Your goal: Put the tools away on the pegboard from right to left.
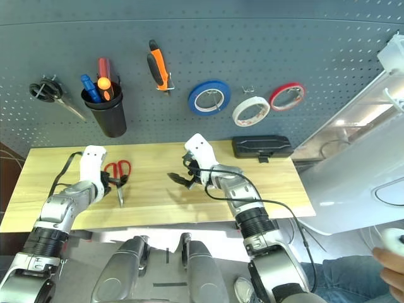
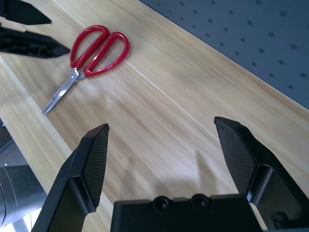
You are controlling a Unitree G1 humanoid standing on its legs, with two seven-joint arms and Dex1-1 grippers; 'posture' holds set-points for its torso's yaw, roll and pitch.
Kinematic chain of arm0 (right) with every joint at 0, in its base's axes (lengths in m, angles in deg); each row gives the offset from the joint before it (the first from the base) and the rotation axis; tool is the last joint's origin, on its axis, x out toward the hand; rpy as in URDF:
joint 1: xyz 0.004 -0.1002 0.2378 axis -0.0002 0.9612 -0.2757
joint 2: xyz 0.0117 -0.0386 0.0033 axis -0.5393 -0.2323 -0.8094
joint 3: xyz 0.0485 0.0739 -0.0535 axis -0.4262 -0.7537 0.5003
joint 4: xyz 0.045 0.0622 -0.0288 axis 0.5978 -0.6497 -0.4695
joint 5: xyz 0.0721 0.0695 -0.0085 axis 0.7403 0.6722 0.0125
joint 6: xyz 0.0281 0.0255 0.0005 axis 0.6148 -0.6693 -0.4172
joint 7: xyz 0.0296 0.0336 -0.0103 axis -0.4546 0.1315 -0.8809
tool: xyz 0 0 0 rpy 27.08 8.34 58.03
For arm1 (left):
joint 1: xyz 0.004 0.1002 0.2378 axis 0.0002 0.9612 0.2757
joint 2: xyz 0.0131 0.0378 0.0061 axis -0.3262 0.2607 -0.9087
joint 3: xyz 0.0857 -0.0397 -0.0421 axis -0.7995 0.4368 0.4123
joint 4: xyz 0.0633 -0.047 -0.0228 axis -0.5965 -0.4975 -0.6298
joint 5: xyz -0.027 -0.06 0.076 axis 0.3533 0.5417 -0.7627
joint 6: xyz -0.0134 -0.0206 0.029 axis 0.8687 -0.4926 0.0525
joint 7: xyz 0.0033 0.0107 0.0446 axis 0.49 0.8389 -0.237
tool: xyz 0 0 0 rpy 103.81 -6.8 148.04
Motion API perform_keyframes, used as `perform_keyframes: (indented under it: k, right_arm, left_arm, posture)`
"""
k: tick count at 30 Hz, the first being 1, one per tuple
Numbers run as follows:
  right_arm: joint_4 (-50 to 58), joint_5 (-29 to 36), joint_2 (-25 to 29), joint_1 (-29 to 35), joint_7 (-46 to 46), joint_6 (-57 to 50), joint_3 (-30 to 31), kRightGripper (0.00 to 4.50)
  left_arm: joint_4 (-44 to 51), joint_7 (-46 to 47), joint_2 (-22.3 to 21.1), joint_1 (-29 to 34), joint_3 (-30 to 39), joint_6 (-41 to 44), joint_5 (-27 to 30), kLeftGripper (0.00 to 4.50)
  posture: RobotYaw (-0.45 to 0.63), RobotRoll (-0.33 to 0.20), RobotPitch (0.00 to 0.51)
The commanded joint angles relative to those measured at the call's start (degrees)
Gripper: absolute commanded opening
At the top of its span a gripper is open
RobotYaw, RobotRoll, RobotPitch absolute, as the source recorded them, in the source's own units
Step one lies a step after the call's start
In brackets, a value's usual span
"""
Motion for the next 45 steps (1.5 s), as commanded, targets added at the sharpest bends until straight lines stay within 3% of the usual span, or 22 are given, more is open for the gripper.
perform_keyframes:
  k: [1,12,20,30,45]
  right_arm:
    - [-0.96,-0.68,-0.89,-0.01,-0.38,0.62,1.29,4.50]
    - [-0.73,-1.33,-0.83,0.09,-1.23,0.70,2.08,4.50]
    - [-0.17,-1.90,-0.99,-0.18,-1.35,1.09,3.04,4.50]
    - [1.45,-2.11,-1.66,-1.40,-2.23,0.51,3.31,4.50]
    - [-4.50,-2.68,-2.34,-5.42,-2.30,4.58,2.66,4.50]
  left_arm:
    - [-8.47,4.04,1.41,-1.87,4.01,-3.07,-1.05,4.45]
    - [-26.93,5.52,4.46,-11.83,8.90,-10.23,-0.96,4.45]
    - [-33.89,6.26,4.13,-13.31,7.45,-11.88,-3.45,4.45]
    - [-40.75,3.12,5.67,-16.43,5.57,-11.21,-5.12,3.02]
    - [-36.88,1.11,5.69,-15.92,4.41,-13.25,-6.75,0.81]
  posture:
    - [0.10,0.000,0.228]
    - [0.09,0.000,0.246]
    - [0.07,0.000,0.259]
    - [0.06,0.000,0.275]
    - [0.10,0.000,0.246]
